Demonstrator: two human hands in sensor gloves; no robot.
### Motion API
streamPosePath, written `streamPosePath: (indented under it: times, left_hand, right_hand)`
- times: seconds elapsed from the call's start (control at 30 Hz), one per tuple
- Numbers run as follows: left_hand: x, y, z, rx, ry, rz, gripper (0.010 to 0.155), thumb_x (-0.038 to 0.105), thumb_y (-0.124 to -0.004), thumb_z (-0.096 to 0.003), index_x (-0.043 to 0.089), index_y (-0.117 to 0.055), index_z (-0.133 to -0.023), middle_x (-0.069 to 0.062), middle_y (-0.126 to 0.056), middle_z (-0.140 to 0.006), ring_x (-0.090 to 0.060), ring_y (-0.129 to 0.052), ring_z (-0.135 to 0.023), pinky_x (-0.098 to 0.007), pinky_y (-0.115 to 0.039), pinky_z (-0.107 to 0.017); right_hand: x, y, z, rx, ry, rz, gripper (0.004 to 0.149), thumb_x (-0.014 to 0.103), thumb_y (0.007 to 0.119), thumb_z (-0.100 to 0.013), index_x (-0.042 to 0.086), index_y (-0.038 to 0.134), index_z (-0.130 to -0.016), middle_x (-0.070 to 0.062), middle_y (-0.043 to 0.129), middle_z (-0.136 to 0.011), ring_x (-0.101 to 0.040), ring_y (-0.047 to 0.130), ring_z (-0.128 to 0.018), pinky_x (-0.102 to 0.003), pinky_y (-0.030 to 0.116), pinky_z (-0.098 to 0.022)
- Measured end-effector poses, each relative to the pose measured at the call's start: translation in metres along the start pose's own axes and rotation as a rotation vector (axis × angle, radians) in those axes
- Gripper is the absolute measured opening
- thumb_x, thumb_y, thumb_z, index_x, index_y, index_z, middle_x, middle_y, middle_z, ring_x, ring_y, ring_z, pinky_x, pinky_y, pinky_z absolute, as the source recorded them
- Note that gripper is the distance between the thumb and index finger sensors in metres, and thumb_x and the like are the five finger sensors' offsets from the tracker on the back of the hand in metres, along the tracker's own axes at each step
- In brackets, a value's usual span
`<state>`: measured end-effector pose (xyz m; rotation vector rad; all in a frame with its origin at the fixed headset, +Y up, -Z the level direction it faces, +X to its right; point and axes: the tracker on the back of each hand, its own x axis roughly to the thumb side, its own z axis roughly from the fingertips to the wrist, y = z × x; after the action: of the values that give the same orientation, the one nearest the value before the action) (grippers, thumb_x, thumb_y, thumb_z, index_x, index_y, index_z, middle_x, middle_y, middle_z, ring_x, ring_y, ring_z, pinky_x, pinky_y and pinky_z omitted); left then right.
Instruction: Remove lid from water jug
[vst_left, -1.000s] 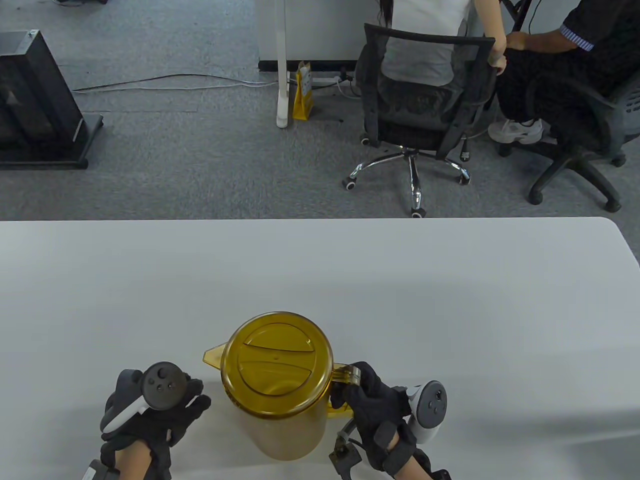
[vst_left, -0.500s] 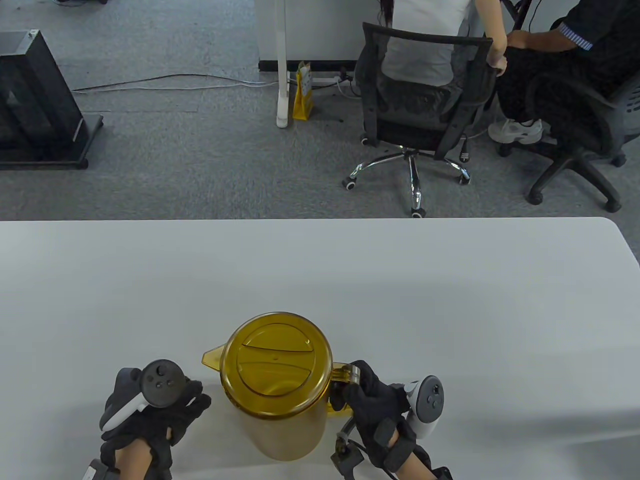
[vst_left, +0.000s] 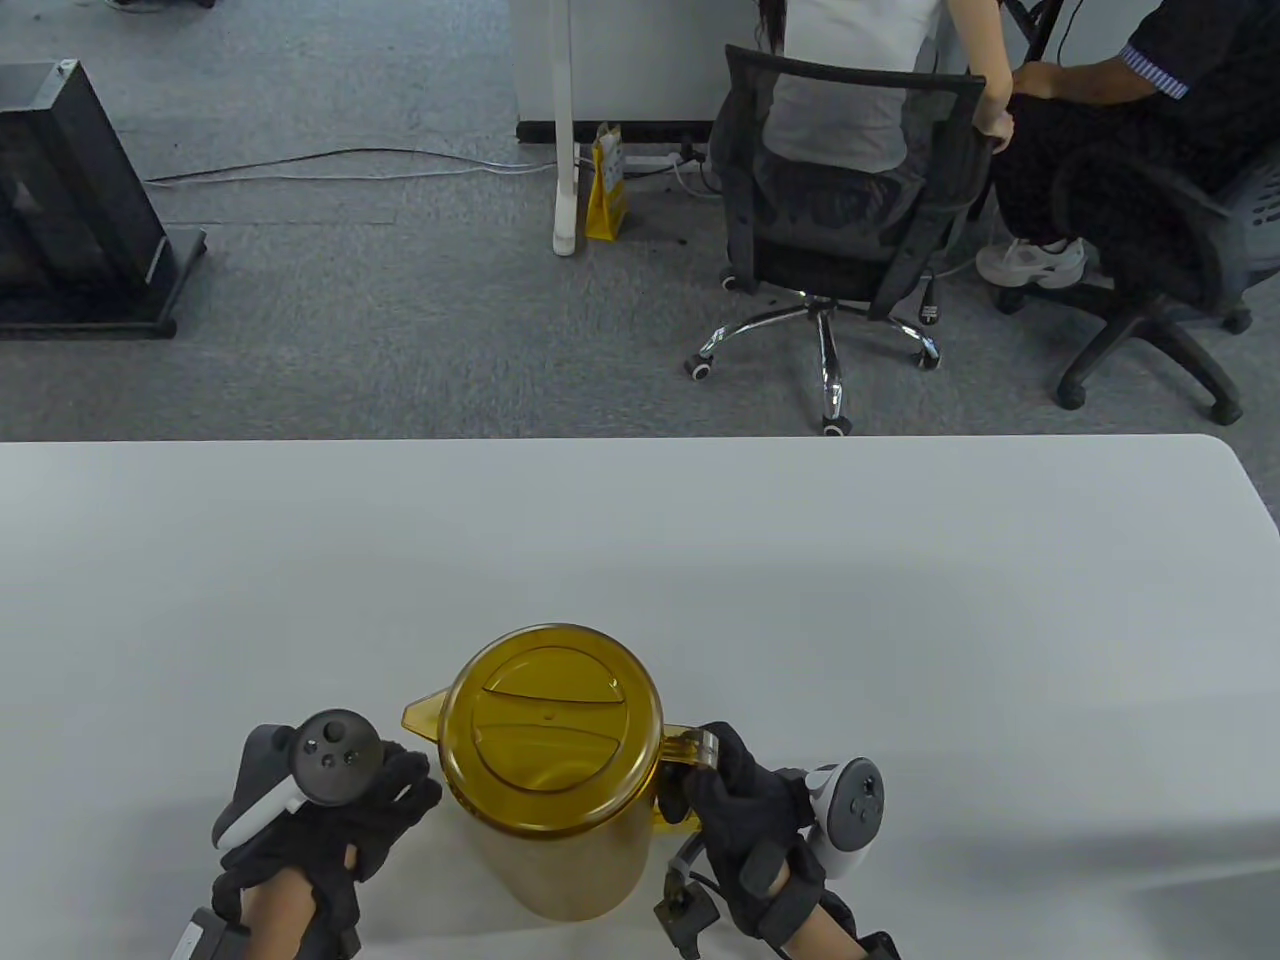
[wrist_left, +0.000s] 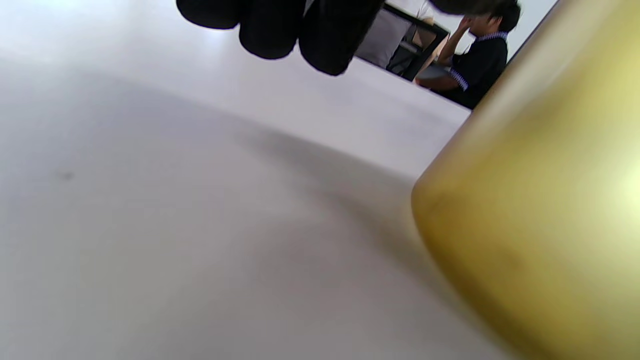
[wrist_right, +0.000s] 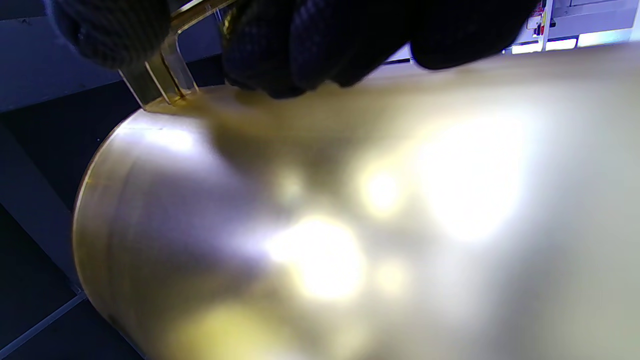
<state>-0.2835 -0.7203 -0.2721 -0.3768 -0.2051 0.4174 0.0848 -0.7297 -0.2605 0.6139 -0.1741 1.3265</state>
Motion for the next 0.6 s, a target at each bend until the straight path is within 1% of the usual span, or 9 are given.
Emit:
streamPosePath:
  times: [0.1, 0.23, 0.3, 0.33, 0.37, 0.43, 0.47, 0.53, 0.6]
  left_hand:
    - [0.003, 0.019, 0.008, 0.065, -0.034, 0.032, 0.057, 0.043, -0.065, -0.0515, 0.014, -0.073, -0.099, -0.022, -0.064, -0.108, -0.047, -0.053, -0.1, -0.065, -0.038, -0.073]
    - [0.009, 0.052, 0.031, 0.244, -0.093, 0.093, 0.056, 0.041, -0.066, -0.0514, 0.014, -0.074, -0.1, -0.021, -0.065, -0.109, -0.047, -0.053, -0.101, -0.065, -0.043, -0.072]
    - [0.012, 0.067, 0.042, 0.367, -0.194, 0.221, 0.056, 0.041, -0.066, -0.0517, 0.015, -0.074, -0.1, -0.021, -0.064, -0.11, -0.047, -0.053, -0.101, -0.064, -0.047, -0.072]
    - [0.014, 0.072, 0.045, 0.393, -0.236, 0.27, 0.056, 0.041, -0.067, -0.0514, 0.013, -0.075, -0.1, -0.023, -0.066, -0.108, -0.048, -0.057, -0.099, -0.063, -0.049, -0.07]
    - [0.017, 0.078, 0.049, 0.397, -0.296, 0.333, 0.056, 0.04, -0.068, -0.0515, 0.013, -0.075, -0.1, -0.023, -0.066, -0.108, -0.049, -0.058, -0.098, -0.064, -0.05, -0.07]
    - [0.026, 0.091, 0.057, 0.385, -0.351, 0.374, 0.056, 0.04, -0.067, -0.0526, 0.012, -0.072, -0.101, -0.024, -0.062, -0.11, -0.049, -0.055, -0.099, -0.064, -0.048, -0.07]
    - [0.03, 0.097, 0.061, 0.4, -0.363, 0.374, 0.056, 0.04, -0.067, -0.0525, 0.012, -0.072, -0.101, -0.024, -0.062, -0.11, -0.049, -0.055, -0.099, -0.064, -0.048, -0.071]
    - [0.051, 0.116, 0.074, 0.454, -0.426, 0.351, 0.057, 0.04, -0.068, -0.0523, 0.012, -0.072, -0.102, -0.023, -0.061, -0.111, -0.049, -0.055, -0.1, -0.065, -0.047, -0.071]
    - [0.07, 0.127, 0.082, 0.465, -0.479, 0.347, 0.056, 0.039, -0.069, -0.0517, 0.012, -0.074, -0.101, -0.024, -0.063, -0.11, -0.049, -0.057, -0.099, -0.066, -0.047, -0.07]
  right_hand:
    - [0.0, 0.0, 0.0, 0.008, -0.001, 0.001, 0.058, 0.068, 0.071, -0.051, 0.017, 0.081, -0.077, -0.001, 0.09, -0.05, -0.018, 0.087, -0.031, -0.042, 0.078, -0.03]
    - [0.0, 0.001, 0.0, 0.006, -0.003, -0.003, 0.058, 0.067, 0.071, -0.051, 0.017, 0.081, -0.077, -0.001, 0.089, -0.05, -0.018, 0.087, -0.031, -0.042, 0.077, -0.03]
    - [0.0, 0.001, 0.0, 0.008, -0.01, -0.001, 0.058, 0.067, 0.07, -0.051, 0.017, 0.081, -0.078, -0.001, 0.089, -0.05, -0.017, 0.087, -0.031, -0.041, 0.077, -0.03]
    - [0.0, 0.001, 0.0, 0.004, -0.015, 0.003, 0.058, 0.067, 0.07, -0.051, 0.017, 0.08, -0.078, 0.0, 0.089, -0.05, -0.017, 0.087, -0.031, -0.041, 0.078, -0.03]
    - [-0.001, 0.001, 0.0, -0.004, -0.021, 0.006, 0.058, 0.067, 0.07, -0.051, 0.017, 0.081, -0.078, 0.0, 0.089, -0.05, -0.017, 0.087, -0.03, -0.041, 0.078, -0.029]
    - [-0.001, 0.001, 0.0, -0.005, -0.021, 0.003, 0.058, 0.067, 0.07, -0.051, 0.017, 0.081, -0.078, 0.0, 0.089, -0.049, -0.017, 0.087, -0.03, -0.041, 0.078, -0.029]
    - [-0.001, 0.001, 0.0, -0.003, -0.021, 0.001, 0.058, 0.067, 0.07, -0.051, 0.017, 0.081, -0.078, 0.0, 0.089, -0.049, -0.017, 0.087, -0.03, -0.041, 0.078, -0.029]
    - [-0.001, 0.001, -0.001, 0.004, -0.024, 0.001, 0.058, 0.067, 0.07, -0.051, 0.016, 0.081, -0.078, 0.0, 0.089, -0.049, -0.017, 0.087, -0.03, -0.041, 0.078, -0.028]
    - [-0.001, 0.001, -0.001, 0.006, -0.028, 0.001, 0.058, 0.067, 0.07, -0.051, 0.016, 0.08, -0.078, 0.0, 0.089, -0.049, -0.017, 0.087, -0.03, -0.041, 0.078, -0.028]
